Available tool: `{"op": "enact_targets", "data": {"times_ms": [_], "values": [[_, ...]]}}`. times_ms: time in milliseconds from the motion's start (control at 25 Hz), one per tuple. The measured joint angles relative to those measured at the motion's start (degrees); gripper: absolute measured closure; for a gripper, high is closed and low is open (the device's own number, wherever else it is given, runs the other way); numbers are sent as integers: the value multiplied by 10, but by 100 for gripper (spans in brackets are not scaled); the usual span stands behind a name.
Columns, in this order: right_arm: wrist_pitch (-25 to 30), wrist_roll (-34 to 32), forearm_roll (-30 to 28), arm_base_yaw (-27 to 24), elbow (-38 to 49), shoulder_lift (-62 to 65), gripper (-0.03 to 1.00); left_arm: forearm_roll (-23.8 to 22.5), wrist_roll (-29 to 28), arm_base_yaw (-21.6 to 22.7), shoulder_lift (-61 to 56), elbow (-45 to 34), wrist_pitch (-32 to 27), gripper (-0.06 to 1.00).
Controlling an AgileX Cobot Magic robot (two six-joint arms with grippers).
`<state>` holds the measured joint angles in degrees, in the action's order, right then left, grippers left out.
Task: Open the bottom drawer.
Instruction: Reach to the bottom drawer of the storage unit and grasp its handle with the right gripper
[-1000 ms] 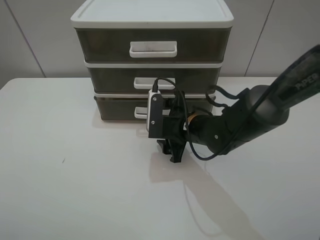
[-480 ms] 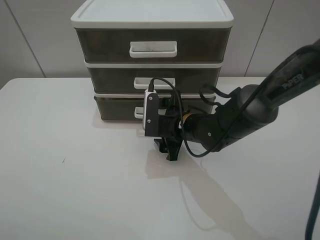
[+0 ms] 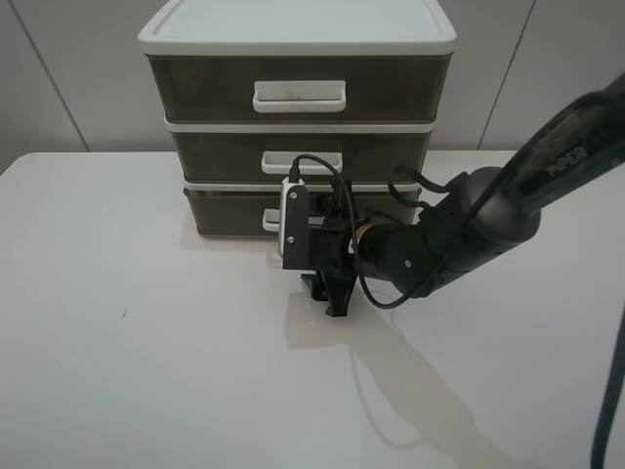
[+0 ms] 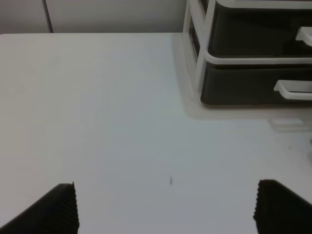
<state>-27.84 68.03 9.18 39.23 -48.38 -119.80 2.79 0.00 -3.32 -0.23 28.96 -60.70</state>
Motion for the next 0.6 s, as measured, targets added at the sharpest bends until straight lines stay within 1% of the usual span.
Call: {"op": "enact_targets", "data": {"times_ms": [240,440,600], "values": [[-2,0,-1,0,-2,-2,17,0,0,0,0,0,0,20],[1,0,-1,4,-2,-2,22,0,0,0,0,0,0,20],[2,0,-1,11,-2,-4,24,0,0,0,0,0,0,20]]}}
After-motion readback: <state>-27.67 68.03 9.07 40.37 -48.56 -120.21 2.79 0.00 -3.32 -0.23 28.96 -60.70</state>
